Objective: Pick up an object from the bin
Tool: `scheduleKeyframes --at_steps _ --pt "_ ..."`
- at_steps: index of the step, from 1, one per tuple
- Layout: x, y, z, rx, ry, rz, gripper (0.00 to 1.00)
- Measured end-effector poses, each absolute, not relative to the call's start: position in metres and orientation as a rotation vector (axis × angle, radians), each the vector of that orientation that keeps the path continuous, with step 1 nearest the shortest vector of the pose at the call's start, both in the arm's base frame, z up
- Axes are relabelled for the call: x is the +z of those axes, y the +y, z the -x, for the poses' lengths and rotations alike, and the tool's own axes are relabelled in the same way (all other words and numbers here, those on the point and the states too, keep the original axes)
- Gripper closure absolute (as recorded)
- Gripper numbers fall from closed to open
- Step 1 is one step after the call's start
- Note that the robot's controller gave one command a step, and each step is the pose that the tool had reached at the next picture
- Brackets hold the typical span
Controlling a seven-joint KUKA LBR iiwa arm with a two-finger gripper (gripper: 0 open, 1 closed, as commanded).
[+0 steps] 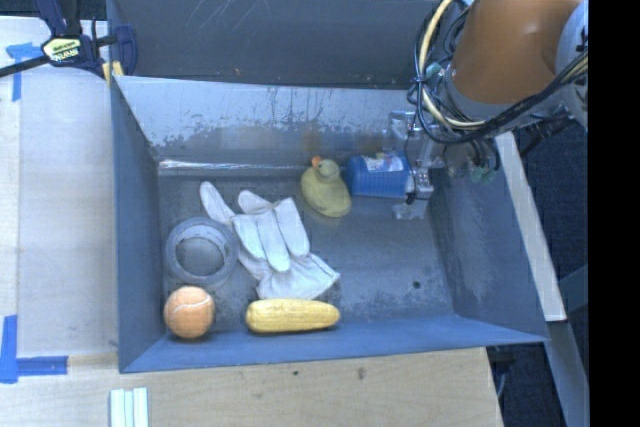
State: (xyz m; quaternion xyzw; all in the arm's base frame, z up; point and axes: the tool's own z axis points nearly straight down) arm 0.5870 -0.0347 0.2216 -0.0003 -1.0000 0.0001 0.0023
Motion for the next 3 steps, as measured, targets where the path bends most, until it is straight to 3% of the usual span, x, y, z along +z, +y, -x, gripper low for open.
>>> scheduleKeyframes --at_steps 1,2,3 --pt "0.226 -0.035 -0.588 0.001 -3.146 0.001 0.00" --pt "0.191 -0.031 -0.594 0.001 -3.150 0.094 0.00" --pt "0.177 -0.029 -0.594 0.000 -3.146 0.119 0.00"
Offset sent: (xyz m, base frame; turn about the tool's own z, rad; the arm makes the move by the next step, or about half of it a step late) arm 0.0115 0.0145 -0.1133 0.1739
